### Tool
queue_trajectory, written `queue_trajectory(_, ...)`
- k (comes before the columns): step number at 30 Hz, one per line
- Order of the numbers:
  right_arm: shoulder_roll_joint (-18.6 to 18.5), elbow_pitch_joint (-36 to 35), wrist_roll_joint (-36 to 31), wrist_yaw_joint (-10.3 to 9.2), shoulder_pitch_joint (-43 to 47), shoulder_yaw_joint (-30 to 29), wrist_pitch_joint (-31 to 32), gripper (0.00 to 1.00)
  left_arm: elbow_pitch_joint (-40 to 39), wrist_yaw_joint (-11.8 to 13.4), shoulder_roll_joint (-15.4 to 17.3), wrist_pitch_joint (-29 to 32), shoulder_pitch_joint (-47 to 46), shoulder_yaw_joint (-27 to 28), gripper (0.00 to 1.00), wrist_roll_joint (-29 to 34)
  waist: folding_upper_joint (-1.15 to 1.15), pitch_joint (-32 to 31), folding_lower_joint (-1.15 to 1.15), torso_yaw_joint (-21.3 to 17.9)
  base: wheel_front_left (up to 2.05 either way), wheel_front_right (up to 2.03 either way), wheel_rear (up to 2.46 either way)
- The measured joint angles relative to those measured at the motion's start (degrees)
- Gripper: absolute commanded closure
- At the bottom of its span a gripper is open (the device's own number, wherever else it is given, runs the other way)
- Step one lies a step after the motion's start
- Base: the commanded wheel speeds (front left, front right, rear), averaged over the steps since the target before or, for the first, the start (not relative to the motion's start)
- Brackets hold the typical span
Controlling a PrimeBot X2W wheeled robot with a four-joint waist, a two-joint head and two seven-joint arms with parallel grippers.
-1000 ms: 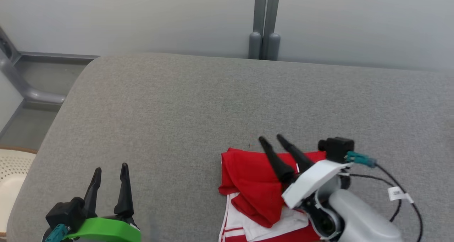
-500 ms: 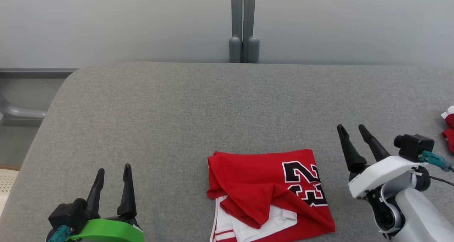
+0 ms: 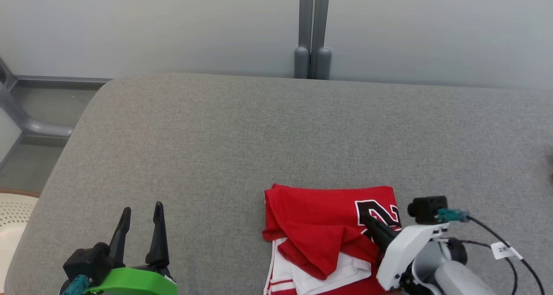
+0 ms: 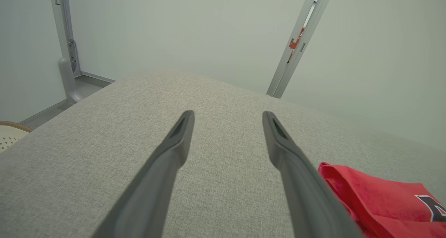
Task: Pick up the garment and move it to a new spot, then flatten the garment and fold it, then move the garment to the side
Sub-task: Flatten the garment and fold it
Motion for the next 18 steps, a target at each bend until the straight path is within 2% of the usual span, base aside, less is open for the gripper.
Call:
queue_trajectory(10,1.9,-0.3,4.3,0.00,1.7,14.5,4.2,1.00,0.4,-0.1,0.0,-0.1,0.0,0.1,0.00,-0.1,0.00,0.0,0.00,1.0,0.00,0.00,0.00)
queue_trajectory(18,2.0,-1.6,9.0,0.00,0.0,21.3,0.8,1.00,0.1,0.0,-0.1,-0.1,0.0,0.4,0.00,-0.1,0.00,-0.2,0.00,0.1,0.00,0.00,0.00)
